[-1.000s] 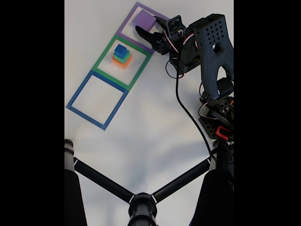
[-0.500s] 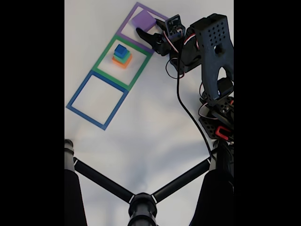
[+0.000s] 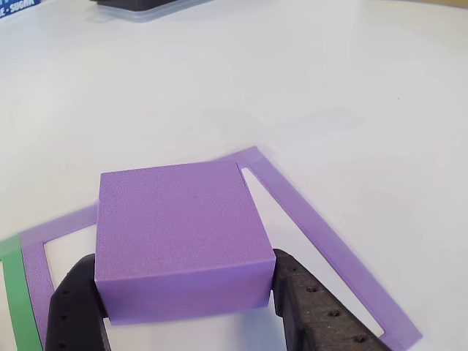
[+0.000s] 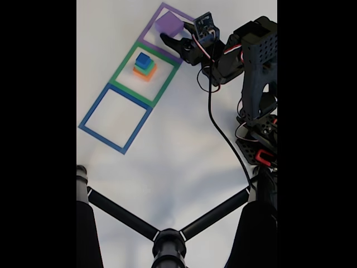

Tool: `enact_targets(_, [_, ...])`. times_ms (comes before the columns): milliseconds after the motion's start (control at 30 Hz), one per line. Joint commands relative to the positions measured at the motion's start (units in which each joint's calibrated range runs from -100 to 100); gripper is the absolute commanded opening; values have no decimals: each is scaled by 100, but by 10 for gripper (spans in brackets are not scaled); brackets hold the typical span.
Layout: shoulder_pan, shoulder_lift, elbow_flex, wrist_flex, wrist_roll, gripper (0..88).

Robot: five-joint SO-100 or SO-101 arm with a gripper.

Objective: Tower of hanoi

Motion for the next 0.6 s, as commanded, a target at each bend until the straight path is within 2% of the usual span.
enact_targets(0, [39, -748, -61, 373, 0, 193])
enact_targets(200, [108, -2110, -188, 2113, 0, 192])
enact_targets(467, [1, -4057, -1360, 5561, 0, 188])
enact_targets(567, [-113, -4626, -2051, 6994, -202, 187])
